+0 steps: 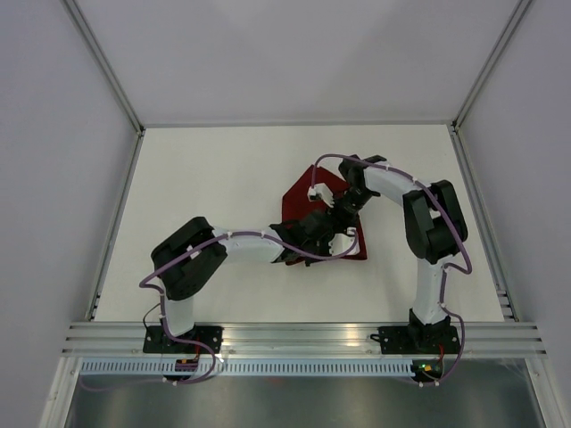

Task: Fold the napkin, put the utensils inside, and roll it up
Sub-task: Roll the napkin with the utensil

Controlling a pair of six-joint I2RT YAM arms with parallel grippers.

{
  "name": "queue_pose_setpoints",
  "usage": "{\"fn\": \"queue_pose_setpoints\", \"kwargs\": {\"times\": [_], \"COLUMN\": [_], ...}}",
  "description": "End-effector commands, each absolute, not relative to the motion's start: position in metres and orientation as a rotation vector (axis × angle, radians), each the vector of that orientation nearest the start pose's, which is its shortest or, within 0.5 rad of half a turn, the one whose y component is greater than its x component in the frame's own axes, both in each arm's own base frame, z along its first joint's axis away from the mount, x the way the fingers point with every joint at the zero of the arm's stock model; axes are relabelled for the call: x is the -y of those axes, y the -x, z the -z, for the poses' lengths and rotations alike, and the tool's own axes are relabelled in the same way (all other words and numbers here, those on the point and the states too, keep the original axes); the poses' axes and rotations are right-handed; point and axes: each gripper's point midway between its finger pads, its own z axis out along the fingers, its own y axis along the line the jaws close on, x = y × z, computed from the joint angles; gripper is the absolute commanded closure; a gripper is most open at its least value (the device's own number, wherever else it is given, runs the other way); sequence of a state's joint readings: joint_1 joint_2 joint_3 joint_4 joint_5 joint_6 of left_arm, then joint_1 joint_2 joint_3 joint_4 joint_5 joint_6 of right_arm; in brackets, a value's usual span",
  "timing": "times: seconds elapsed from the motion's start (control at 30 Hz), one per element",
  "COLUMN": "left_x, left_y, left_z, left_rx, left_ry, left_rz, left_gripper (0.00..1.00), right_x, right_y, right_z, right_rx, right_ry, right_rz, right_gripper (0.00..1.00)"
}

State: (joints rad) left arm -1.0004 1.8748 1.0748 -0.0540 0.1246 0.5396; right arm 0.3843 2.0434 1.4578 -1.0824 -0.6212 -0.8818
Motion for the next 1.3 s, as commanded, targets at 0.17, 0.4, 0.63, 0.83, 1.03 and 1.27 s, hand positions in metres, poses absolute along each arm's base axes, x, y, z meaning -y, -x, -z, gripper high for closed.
{"fn": "queue_pose_setpoints", "kwargs": {"times": [0.17, 0.4, 0.63, 0.83, 1.03, 1.27], "left_x": [0.366, 0.365, 0.366, 0.365, 0.362, 0.359], "left_y": [-0.205, -0.203, -0.217, -0.228, -0.231, -0.231], "left_z": [0.001, -0.004, -0.01, -0.003, 0.006, 0.013], "left_rx": [-1.955, -2.15, -2.291, -2.393, -2.47, -2.525], "left_ry": [-1.815, -1.738, -1.564, -1.468, -1.378, -1.329], "left_rz": [0.559, 0.896, 1.283, 1.467, 1.593, 1.66], "left_gripper": [0.98, 0.98, 0.98, 0.98, 0.98, 0.98], "right_x": [-0.167, -0.125, -0.109, -0.129, -0.181, -0.208], "right_y": [-0.328, -0.342, -0.324, -0.295, -0.264, -0.253], "right_z": [-0.065, -0.102, -0.118, -0.115, -0.095, -0.063], "right_rx": [-2.366, -2.246, -2.012, -1.872, -1.713, -1.675], "right_ry": [1.329, 1.119, 1.194, 1.337, 1.545, 1.678], "right_rz": [-0.827, -0.792, -0.56, -0.473, -0.371, -0.341], "right_gripper": [0.44, 0.45, 0.43, 0.43, 0.43, 0.42]}}
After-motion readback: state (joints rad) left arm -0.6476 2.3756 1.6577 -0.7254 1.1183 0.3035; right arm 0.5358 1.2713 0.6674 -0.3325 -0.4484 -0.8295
